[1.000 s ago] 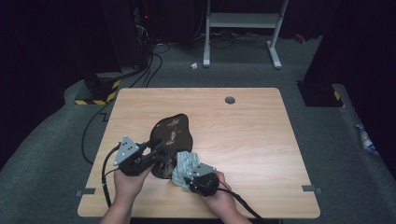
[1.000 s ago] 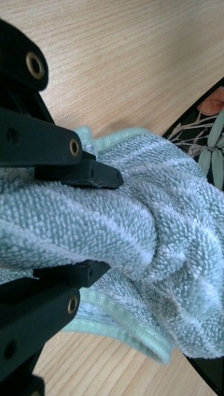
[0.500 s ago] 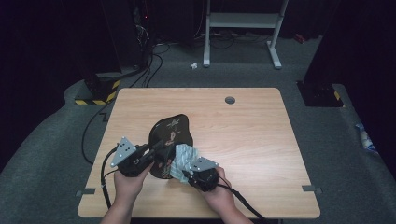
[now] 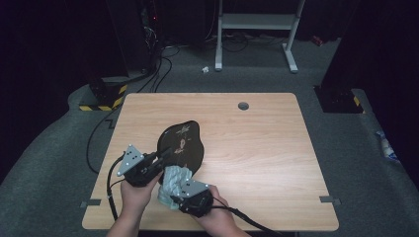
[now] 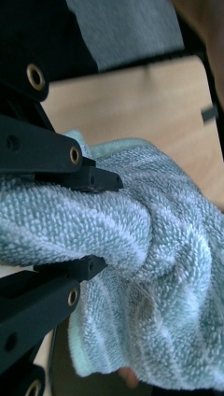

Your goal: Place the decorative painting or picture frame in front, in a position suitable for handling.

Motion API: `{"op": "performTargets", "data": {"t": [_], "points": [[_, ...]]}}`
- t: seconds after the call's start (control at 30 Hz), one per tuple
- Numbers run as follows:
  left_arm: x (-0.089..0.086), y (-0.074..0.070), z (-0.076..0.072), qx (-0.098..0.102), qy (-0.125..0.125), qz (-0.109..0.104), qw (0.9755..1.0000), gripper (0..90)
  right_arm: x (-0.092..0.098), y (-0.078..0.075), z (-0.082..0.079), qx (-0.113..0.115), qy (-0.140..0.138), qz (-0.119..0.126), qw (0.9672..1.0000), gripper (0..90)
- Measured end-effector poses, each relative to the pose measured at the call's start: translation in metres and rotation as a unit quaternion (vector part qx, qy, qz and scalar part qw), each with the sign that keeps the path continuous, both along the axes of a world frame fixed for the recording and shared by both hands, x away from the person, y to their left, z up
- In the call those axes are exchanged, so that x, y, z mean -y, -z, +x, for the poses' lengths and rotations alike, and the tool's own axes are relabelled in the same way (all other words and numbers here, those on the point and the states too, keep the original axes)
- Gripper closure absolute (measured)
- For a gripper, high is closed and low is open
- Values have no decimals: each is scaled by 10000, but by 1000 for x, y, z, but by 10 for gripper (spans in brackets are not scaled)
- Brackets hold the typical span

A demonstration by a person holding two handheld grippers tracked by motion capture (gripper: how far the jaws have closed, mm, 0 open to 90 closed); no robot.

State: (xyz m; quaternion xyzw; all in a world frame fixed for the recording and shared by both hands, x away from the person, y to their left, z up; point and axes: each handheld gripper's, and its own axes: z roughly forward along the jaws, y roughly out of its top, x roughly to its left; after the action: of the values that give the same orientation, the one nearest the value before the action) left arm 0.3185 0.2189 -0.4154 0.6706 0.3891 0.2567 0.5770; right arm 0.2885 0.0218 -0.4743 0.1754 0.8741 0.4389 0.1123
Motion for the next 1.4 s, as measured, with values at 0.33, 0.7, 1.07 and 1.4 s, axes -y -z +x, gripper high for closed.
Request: {"op": "performTargets", "data": {"t": [0.33, 0.7, 1.07, 1.4], "points": [[-1, 0, 0, 1, -5, 16, 10000, 788, 10, -10, 19, -6, 311, 237, 9992, 682], [0, 1, 0, 52, -23, 36, 10000, 786, 32, -8, 57, -366, 931, 467, 9939, 686], [-1, 2, 1, 1, -9, 8, 10000, 787, -7, 0, 4, -342, -187, 71, 9992, 690], [-2, 3, 2, -14, -22, 16, 10000, 787, 12, -1, 32, -192, 392, 225, 9988, 685]]}}
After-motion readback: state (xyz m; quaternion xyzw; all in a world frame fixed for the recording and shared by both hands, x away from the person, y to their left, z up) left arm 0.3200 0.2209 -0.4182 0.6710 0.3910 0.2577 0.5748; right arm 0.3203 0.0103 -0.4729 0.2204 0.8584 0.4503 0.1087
